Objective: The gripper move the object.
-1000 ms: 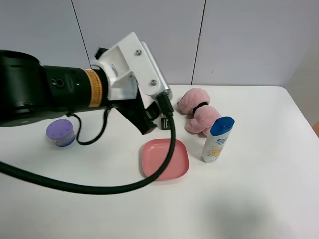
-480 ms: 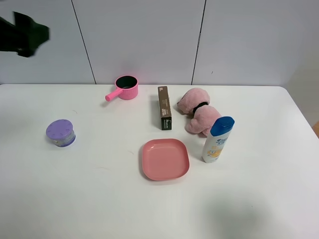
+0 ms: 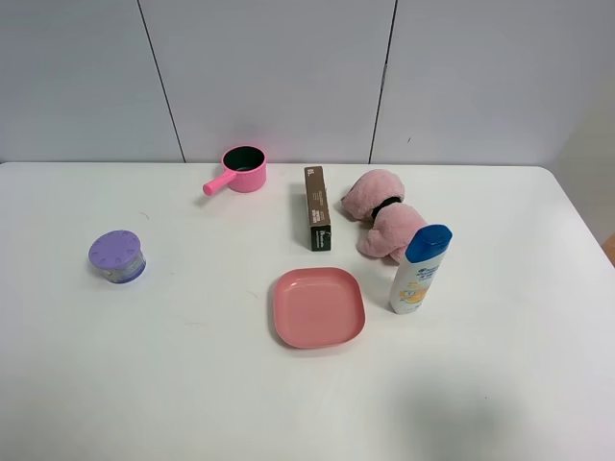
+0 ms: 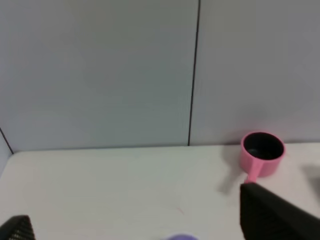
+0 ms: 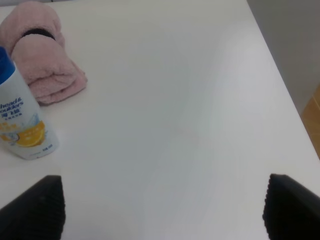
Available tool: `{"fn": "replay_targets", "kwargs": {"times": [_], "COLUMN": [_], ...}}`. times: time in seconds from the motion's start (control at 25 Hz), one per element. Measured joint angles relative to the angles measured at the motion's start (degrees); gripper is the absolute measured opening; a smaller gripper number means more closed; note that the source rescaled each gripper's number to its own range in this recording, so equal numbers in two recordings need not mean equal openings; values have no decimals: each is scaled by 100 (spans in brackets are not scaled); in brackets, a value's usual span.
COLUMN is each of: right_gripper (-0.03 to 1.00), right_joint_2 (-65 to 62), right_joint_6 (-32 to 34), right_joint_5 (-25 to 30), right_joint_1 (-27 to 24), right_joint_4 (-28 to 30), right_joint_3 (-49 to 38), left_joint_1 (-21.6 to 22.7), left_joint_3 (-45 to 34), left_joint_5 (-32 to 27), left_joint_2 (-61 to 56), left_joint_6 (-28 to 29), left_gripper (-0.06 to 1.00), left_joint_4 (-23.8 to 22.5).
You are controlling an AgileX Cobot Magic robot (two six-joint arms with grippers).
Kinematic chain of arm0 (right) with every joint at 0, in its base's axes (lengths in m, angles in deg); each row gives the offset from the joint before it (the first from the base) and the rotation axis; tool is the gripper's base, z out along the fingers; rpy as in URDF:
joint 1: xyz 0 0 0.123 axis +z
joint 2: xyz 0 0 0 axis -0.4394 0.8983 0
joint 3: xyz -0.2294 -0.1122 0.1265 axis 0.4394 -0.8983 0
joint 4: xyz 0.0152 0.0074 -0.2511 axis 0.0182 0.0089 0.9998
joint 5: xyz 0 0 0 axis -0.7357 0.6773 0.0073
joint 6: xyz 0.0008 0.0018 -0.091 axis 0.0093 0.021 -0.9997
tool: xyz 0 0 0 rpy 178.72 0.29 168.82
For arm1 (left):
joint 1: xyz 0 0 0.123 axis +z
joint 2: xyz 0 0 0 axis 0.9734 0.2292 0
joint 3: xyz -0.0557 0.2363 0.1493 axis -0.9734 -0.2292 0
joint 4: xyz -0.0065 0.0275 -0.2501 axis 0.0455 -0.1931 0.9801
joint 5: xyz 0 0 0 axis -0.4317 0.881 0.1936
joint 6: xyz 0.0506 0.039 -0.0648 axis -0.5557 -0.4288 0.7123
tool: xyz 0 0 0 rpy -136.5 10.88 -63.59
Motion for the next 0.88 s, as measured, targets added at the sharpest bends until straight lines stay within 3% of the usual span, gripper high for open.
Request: {"fn": "replay_targets", "kwargs": {"times": [0.28,0.64,0.88], "right_gripper": [100,100,100], "right_joint_2": [0,0,0], "right_joint_6": [0,0,0], "right_joint_5": [0,0,0], "right_joint_1": [0,0,0], "right_joint_4": [0,0,0], "right_joint_3": [0,0,0], "left_joint_1": [0,0,5], "left_joint_3": [0,10,17], "left_joint_5": [-1693,-1762,-1797], "left_joint_2": [-1267,-2880,-3478], "left_joint_6": [-716,-1149,-1133], "left_gripper": [68,68,68], "left_joint_4": [157,922,634]}}
